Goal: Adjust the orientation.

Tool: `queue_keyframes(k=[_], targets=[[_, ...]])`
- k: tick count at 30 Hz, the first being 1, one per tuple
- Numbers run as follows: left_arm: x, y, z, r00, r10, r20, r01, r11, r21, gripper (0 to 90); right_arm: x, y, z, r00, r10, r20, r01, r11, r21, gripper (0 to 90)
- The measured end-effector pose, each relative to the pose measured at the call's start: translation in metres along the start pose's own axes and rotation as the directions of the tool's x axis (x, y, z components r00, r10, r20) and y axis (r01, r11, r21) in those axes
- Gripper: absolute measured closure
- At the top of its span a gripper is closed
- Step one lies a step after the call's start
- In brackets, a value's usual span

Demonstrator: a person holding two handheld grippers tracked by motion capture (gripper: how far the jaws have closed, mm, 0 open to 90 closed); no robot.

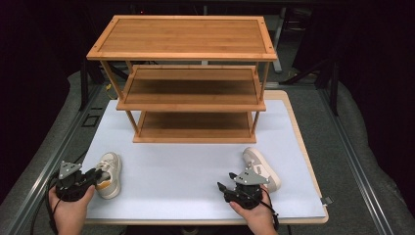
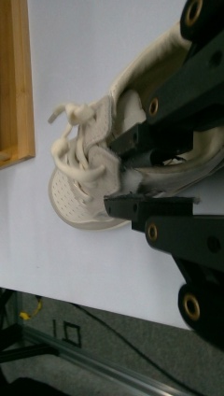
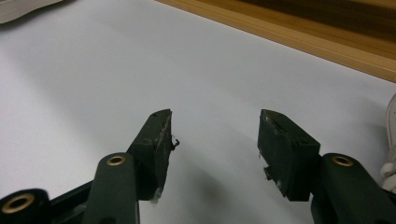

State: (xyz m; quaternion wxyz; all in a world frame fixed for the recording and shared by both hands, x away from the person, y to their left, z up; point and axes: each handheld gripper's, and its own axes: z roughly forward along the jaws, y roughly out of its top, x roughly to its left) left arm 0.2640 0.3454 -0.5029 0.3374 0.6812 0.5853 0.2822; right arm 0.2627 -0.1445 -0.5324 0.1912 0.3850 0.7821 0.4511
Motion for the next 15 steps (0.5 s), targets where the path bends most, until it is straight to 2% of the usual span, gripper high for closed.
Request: queue_keyframes(k=[2, 3, 6, 11, 15], targets=[[-0.001, 0.003, 0.0, 0.9996, 0.023, -0.016, -0.023, 0.9997, -0.003, 76.9, 0.0, 0.0, 0.0, 1.0, 0.002, 0.001, -0.002, 1.0, 0.0, 44.8], [0.0, 0.005, 0.0, 0.9996, 0.022, -0.018, -0.022, 0.9997, -0.009, 77.9, 0.0, 0.0, 0.0, 1.0, 0.002, 0.001, -0.002, 1.0, 0.0, 44.8], [-0.001, 0.008, -0.002, 0.9999, 0.017, 0.001, -0.017, 0.9996, -0.024, 80.9, -0.001, 0.0, -0.001, 1.0, 0.001, 0.004, -0.001, 1.0, 0.001, 44.8], [-0.013, 0.014, 0.002, 0.9979, 0.065, 0.0, -0.065, 0.9974, -0.03, 81.8, -0.001, 0.0, 0.0, 1.0, 0.001, 0.002, -0.001, 1.0, 0.0, 44.8], [-0.028, 0.021, 0.007, 0.9954, 0.093, 0.024, -0.091, 0.9944, -0.053, 81.7, 0.0, 0.0, 0.0, 1.0, 0.003, 0.003, -0.003, 1.0, -0.001, 44.8]])
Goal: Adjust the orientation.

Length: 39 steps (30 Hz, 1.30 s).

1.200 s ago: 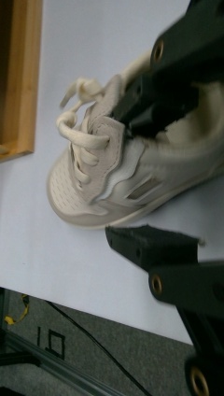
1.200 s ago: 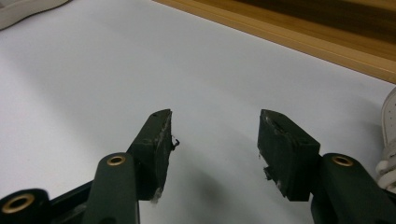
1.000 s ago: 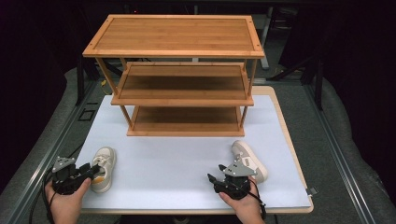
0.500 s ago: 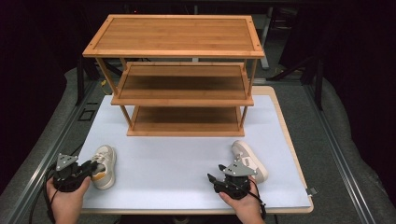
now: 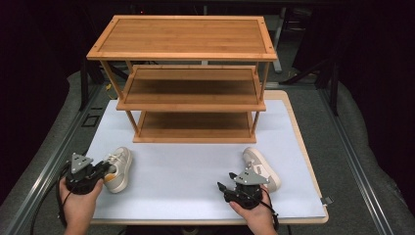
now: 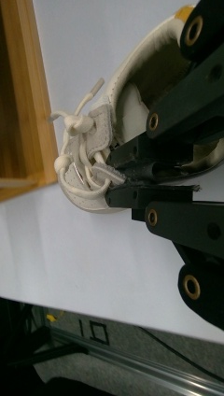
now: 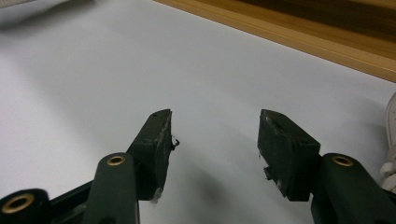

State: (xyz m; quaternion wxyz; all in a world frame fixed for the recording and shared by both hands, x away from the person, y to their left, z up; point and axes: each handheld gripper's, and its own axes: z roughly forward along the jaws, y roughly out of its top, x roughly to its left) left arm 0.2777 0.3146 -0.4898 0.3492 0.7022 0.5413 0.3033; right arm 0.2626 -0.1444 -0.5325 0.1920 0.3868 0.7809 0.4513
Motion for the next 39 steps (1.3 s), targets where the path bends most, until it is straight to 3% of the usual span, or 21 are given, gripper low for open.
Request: queue_keyframes(k=[3, 10, 14, 19, 23, 27, 34, 37, 39], targets=[[-0.015, 0.008, 0.005, 0.9992, 0.028, 0.028, -0.028, 0.9995, -0.014, 81.7, -0.001, 0.0, 0.0, 1.0, 0.0, 0.005, 0.0, 1.0, 0.002, 44.8], [-0.044, 0.015, 0.015, 0.9923, 0.05, 0.113, -0.046, 0.9984, -0.034, 81.7, -0.002, 0.0, -0.002, 1.0, 0.007, 0.004, -0.007, 1.0, -0.011, 44.8], [-0.065, 0.016, 0.022, 0.9821, 0.06, 0.179, -0.056, 0.998, -0.029, 81.6, -0.002, 0.0, -0.002, 0.9999, 0.01, 0.002, -0.01, 1.0, -0.013, 44.8], [-0.086, 0.018, 0.03, 0.9723, 0.084, 0.218, -0.081, 0.9964, -0.025, 81.6, -0.003, 0.001, -0.003, 1.0, 0.007, 0.004, -0.006, 1.0, -0.016, 44.8], [-0.101, 0.017, 0.035, 0.97, 0.098, 0.222, -0.092, 0.995, -0.039, 81.7, -0.003, 0.001, -0.003, 0.9999, 0.009, 0.006, -0.009, 1.0, -0.021, 44.8], [-0.111, 0.011, 0.037, 0.9654, 0.134, 0.223, -0.128, 0.9909, -0.041, 80.9, -0.004, 0.0, -0.004, 0.9998, 0.016, 0.009, -0.016, 1.0, -0.02, 44.8], [-0.118, 0.006, 0.036, 0.9626, 0.133, 0.236, -0.125, 0.991, -0.046, 77.0, -0.003, 0.001, -0.004, 0.9999, 0.01, 0.007, -0.01, 1.0, -0.022, 44.8], [-0.12, 0.006, 0.036, 0.9611, 0.107, 0.255, -0.1, 0.9942, -0.041, 72.6, -0.003, 0.0, -0.004, 0.9999, 0.012, 0.008, -0.012, 1.0, -0.018, 44.8], [-0.119, 0.004, 0.037, 0.9572, 0.066, 0.282, -0.059, 0.9978, -0.031, 68.7, -0.004, 0.0, -0.004, 0.9998, 0.016, 0.011, -0.016, 1.0, -0.017, 44.7]])
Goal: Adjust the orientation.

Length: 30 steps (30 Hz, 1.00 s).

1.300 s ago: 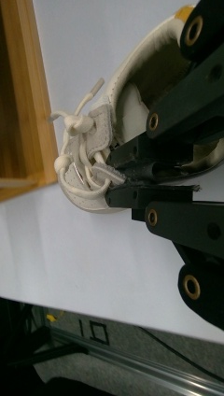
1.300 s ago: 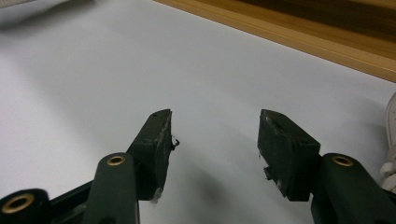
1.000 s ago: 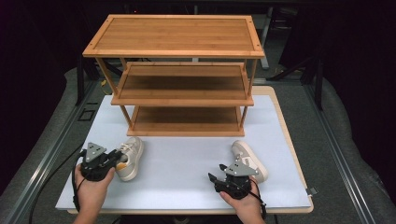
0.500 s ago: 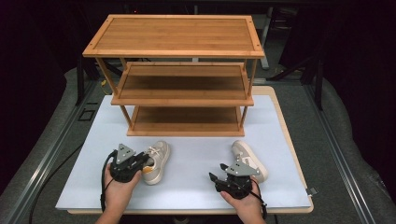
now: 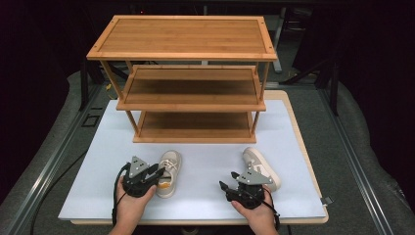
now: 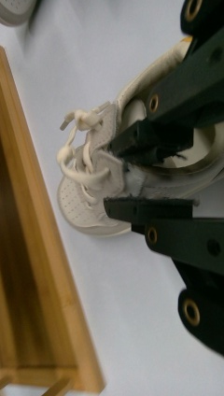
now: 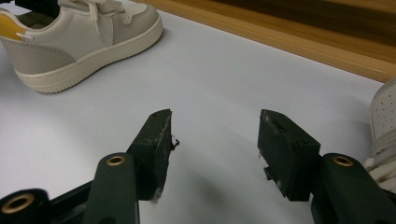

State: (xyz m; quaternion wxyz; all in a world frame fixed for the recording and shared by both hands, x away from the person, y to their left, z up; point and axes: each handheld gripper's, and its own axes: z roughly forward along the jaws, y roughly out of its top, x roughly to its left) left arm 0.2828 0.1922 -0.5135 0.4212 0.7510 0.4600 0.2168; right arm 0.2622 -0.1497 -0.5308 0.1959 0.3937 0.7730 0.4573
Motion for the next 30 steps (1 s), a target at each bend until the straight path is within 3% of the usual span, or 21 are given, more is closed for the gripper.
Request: queue_keyframes(k=[7, 17, 22, 30], targets=[[0.005, 0.0, -0.006, 0.9977, -0.049, 0.046, 0.049, 0.9988, 0.008, 58.7, -0.001, 0.0, -0.001, 1.0, 0.005, 0.006, -0.005, 1.0, -0.003, 44.1], [0.012, 0.0, -0.024, 0.9944, -0.044, 0.096, 0.045, 0.9988, -0.016, 46.9, 0.0, 0.002, -0.005, 0.9997, -0.012, 0.022, 0.012, 1.0, -0.004, 43.2], [0.025, -0.004, -0.028, 0.9933, -0.089, 0.073, 0.091, 0.9954, -0.03, 44.9, -0.001, 0.002, -0.006, 0.9992, -0.026, 0.032, 0.026, 1.0, 0.003, 41.9], [0.036, -0.007, -0.03, 0.993, -0.101, 0.06, 0.103, 0.9942, -0.029, 38.2, -0.004, 0.006, -0.013, 0.9984, -0.027, 0.051, 0.027, 1.0, -0.009, 40.1]])
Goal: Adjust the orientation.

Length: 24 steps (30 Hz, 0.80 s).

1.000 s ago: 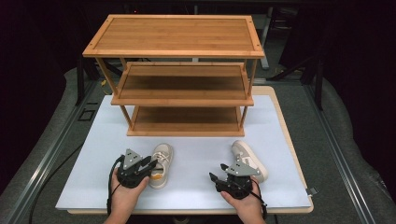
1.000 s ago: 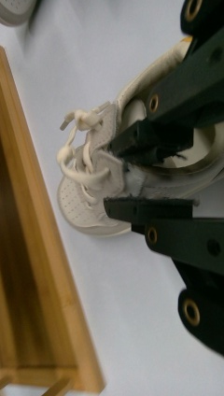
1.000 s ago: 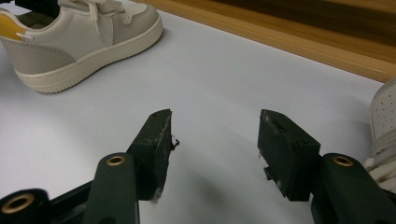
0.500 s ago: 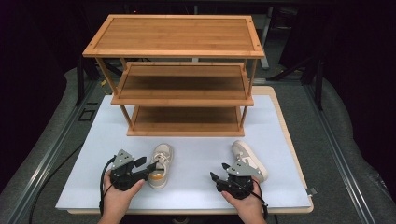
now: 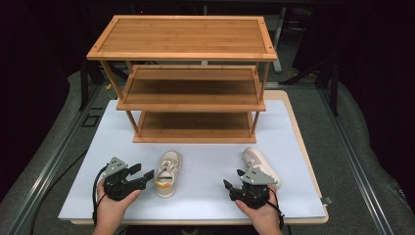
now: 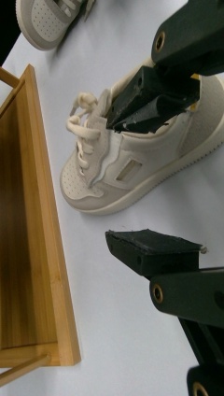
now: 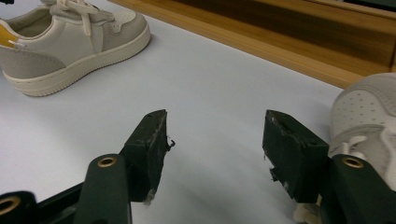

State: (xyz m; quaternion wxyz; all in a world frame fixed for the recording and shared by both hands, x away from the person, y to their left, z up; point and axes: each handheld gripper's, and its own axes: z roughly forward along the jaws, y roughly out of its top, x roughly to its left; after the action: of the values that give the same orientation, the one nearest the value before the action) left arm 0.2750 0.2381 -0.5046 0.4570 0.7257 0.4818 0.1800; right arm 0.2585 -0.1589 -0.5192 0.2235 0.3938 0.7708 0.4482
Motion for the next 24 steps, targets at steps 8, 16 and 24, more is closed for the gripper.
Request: queue_keyframes(k=[8, 16, 24], targets=[[0.008, 0.0, -0.001, 0.9988, -0.044, 0.023, 0.045, 0.999, -0.009, 33.6, -0.01, 0.003, -0.016, 0.9986, -0.007, 0.053, 0.008, 1.0, -0.018, 39.7], [0.01, -0.002, 0.001, 0.9983, -0.053, 0.024, 0.053, 0.9986, -0.01, 33.9, -0.024, 0.003, -0.026, 0.9939, -0.002, 0.11, 0.005, 1.0, -0.024, 39.6], [0.01, -0.001, 0.003, 0.9984, -0.05, 0.028, 0.05, 0.9988, -0.002, 34.0, -0.035, -0.001, -0.032, 0.9873, -0.003, 0.159, 0.003, 1.0, 0.0, 39.3]])
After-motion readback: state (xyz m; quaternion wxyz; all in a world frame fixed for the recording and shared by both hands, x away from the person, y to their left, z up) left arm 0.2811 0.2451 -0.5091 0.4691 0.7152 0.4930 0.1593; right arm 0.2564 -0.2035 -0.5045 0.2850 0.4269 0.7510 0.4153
